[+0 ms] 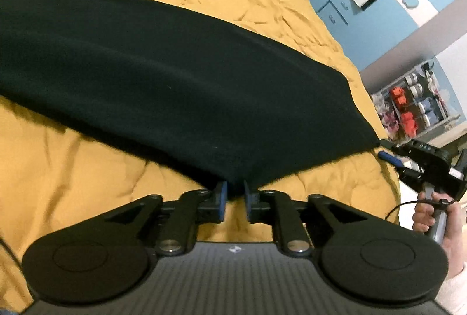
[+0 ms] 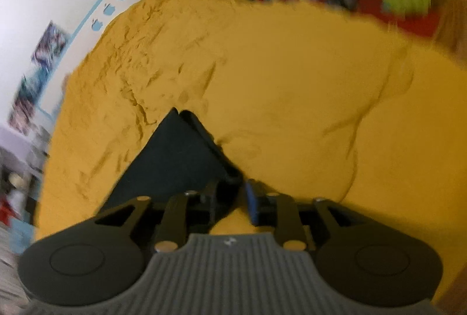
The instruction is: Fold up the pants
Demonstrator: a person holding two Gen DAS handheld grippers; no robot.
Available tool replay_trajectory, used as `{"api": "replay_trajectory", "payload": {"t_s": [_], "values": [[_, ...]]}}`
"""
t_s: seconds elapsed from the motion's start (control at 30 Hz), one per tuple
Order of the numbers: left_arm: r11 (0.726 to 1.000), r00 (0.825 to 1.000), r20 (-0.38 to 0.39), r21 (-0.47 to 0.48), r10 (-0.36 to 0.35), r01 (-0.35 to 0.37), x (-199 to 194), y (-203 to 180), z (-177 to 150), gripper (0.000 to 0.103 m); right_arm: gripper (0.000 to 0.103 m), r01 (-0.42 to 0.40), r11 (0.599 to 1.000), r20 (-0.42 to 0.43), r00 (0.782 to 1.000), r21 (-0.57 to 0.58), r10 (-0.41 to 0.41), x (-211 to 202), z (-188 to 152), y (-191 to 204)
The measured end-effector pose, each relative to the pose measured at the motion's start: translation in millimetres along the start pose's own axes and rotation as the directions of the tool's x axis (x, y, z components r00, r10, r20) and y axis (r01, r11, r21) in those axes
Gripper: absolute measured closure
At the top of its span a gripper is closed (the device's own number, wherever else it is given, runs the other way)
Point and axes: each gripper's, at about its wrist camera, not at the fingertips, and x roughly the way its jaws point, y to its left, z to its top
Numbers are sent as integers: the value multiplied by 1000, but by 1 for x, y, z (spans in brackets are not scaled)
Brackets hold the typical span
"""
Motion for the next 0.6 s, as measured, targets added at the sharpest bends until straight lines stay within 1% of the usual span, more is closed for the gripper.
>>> {"api": "replay_trajectory", "payload": {"t_s": [0.03, 0.07, 0.13, 0.17, 0.2, 0.27, 0.33, 0.4, 0.43, 0.47, 0.53, 0.6], "values": [[1000, 1000, -4, 4, 2, -2, -4, 1, -1, 76, 71, 11, 999, 20, 1000, -36, -10, -7, -1, 6], [1000, 1000, -1, 11, -1, 1, -8, 3, -1, 74, 69, 11, 998, 35, 999, -65, -9, -14, -2, 11], [1000, 1000, 20, 20, -17, 16, -21, 9, -2, 74, 67, 2, 994, 60, 998, -113, 5, -24, -7, 22], [1000, 999, 31, 18, -19, 18, -27, 12, -1, 73, 65, -3, 991, 66, 998, -134, 12, -28, -9, 29], [1000, 998, 57, 12, -20, 19, -37, 18, 1, 72, 63, -7, 989, 71, 997, -149, 18, -29, -12, 36], [1000, 994, 108, -2, -20, 20, -57, 33, 4, 70, 49, -14, 983, 79, 996, -181, 29, -29, -20, 53], [1000, 986, 167, -18, 2, 1, -81, 55, 10, 69, 49, -28, 978, 63, 997, -206, 42, -22, -25, 68], [998, 973, 227, -43, 49, -40, -107, 83, 17, 69, 49, -39, 974, 41, 998, -221, 49, -12, -30, 82], [996, 965, 249, -61, 78, -65, -120, 98, 20, 69, 55, -41, 971, 37, 998, -235, 51, -7, -33, 89], [991, 954, 277, -89, 118, -97, -136, 116, 25, 69, 60, -35, 969, 34, 998, -245, 45, -1, -34, 96], [980, 928, 326, -135, 182, -145, -162, 149, 32, 68, 60, -26, 967, 25, 999, -254, 33, 9, -37, 109], [962, 896, 370, -204, 247, -181, -190, 187, 37, 66, 60, -26, 962, 7, 1000, -270, 29, 18, -40, 120]]}}
